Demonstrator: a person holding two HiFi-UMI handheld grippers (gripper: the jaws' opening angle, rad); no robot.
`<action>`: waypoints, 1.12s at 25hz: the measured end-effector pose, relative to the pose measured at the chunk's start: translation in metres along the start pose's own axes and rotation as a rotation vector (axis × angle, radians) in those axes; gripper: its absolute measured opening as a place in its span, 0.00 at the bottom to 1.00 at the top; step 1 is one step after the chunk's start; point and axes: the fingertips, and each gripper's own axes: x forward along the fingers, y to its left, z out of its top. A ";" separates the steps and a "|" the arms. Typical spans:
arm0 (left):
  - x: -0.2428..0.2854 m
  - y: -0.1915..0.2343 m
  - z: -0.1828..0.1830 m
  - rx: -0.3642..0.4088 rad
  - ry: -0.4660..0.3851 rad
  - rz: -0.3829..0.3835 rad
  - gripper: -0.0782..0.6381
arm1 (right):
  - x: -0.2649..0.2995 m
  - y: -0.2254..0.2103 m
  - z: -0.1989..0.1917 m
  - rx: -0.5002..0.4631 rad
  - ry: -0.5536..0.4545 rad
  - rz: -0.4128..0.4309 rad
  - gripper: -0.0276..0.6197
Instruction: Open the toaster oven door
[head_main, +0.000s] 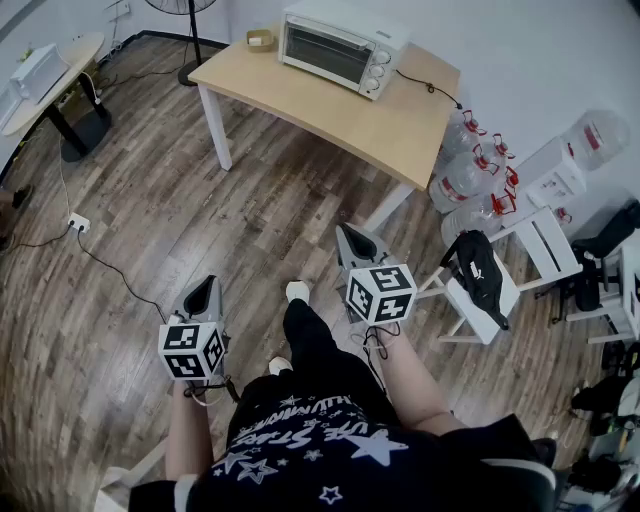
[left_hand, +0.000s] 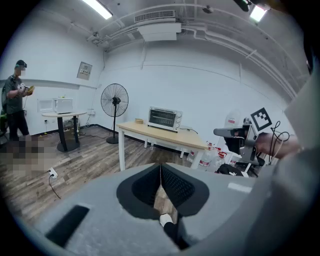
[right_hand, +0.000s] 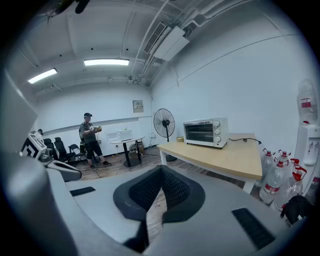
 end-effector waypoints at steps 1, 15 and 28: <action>-0.002 -0.002 0.000 0.005 0.001 0.000 0.14 | -0.003 0.000 0.000 0.001 0.000 -0.001 0.05; 0.006 -0.020 0.005 0.038 -0.001 -0.017 0.14 | -0.013 -0.017 0.000 0.024 -0.022 -0.021 0.05; 0.078 0.001 0.048 0.065 0.003 -0.041 0.14 | 0.055 -0.056 0.036 0.144 -0.101 -0.008 0.24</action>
